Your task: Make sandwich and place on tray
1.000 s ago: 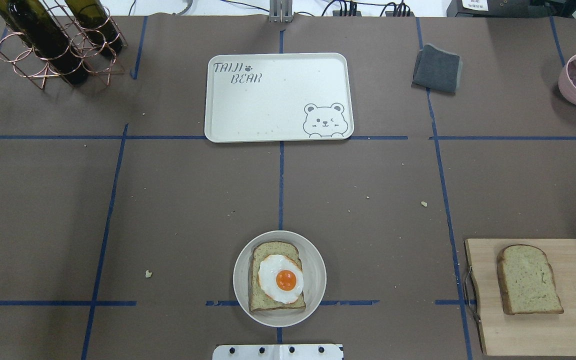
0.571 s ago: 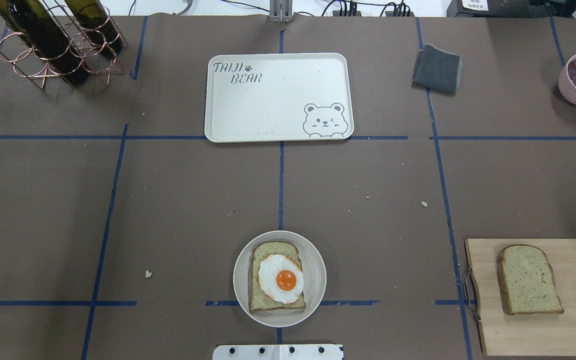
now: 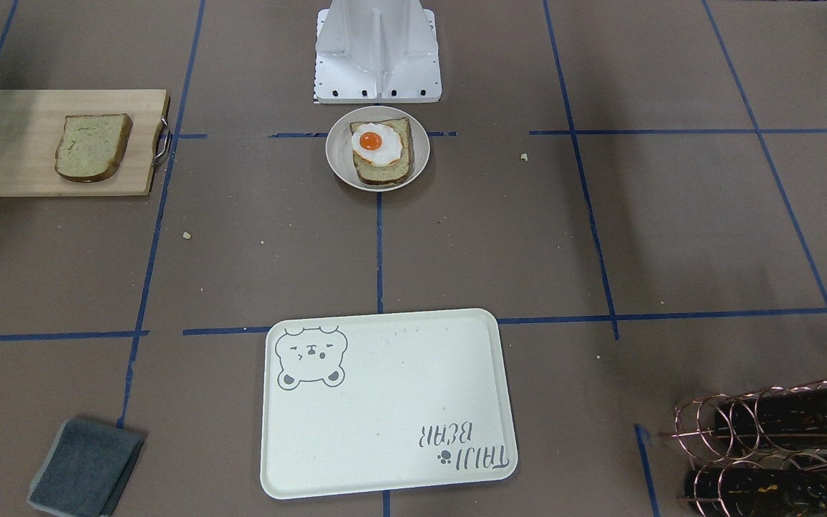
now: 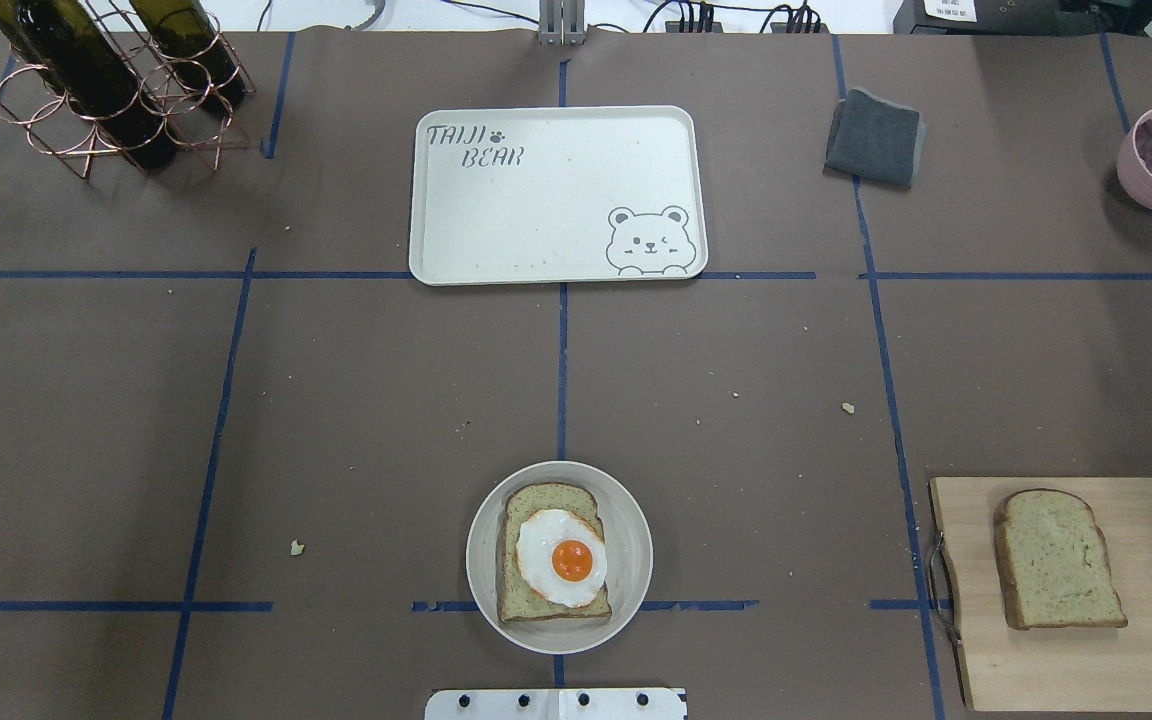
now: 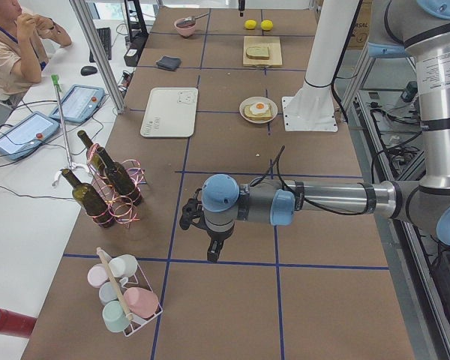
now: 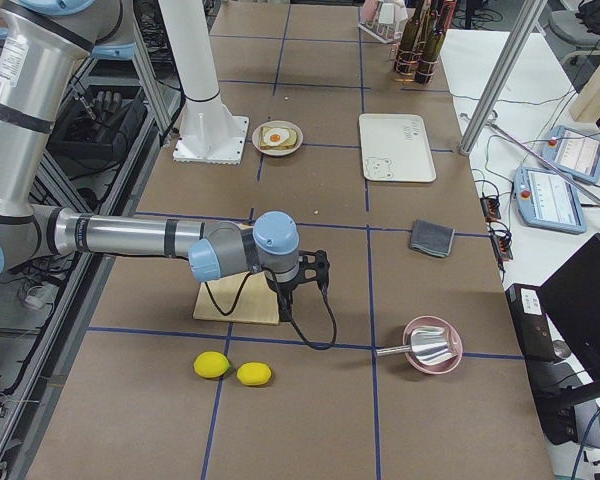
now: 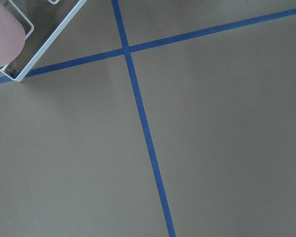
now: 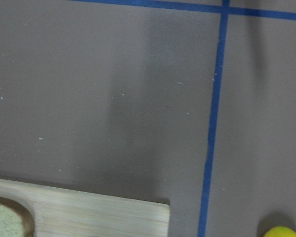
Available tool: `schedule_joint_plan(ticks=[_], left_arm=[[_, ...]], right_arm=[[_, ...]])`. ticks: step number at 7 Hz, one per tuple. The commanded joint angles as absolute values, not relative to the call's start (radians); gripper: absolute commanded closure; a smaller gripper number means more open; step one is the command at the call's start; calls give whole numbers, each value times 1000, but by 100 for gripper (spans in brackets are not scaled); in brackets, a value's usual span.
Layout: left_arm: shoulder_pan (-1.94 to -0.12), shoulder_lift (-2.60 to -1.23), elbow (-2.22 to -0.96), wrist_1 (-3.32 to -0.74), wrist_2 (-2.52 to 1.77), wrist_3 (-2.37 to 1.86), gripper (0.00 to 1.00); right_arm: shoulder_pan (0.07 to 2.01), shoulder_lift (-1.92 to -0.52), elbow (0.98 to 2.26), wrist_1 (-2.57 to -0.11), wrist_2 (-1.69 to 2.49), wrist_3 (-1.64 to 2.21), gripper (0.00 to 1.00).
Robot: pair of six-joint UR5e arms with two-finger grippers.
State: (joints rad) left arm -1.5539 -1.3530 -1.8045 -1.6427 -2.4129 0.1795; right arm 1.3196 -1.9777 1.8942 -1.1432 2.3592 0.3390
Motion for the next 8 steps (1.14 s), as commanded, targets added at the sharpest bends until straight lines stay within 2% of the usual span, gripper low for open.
schedule_joint_plan(ticks=[1,3,5,8], left_arm=[[-1554,-1353,-1807,-1643,-2413,179,0],[-1554,-1353,-1809,-1643,-2413,179,0],[-1555,-1353,-1813,-1643,-2413,179,0],[-1555,-1353,-1818,-1643,-2413,179,0]], right_arm=[[1119,-2032,1891,-822,2338,722,0],[906,-2063,1891,-576,2204,1008,0],[745,-2075,1890,-510,2045,1139,1],[613,-2105,1864,-413,1924,1251,11]])
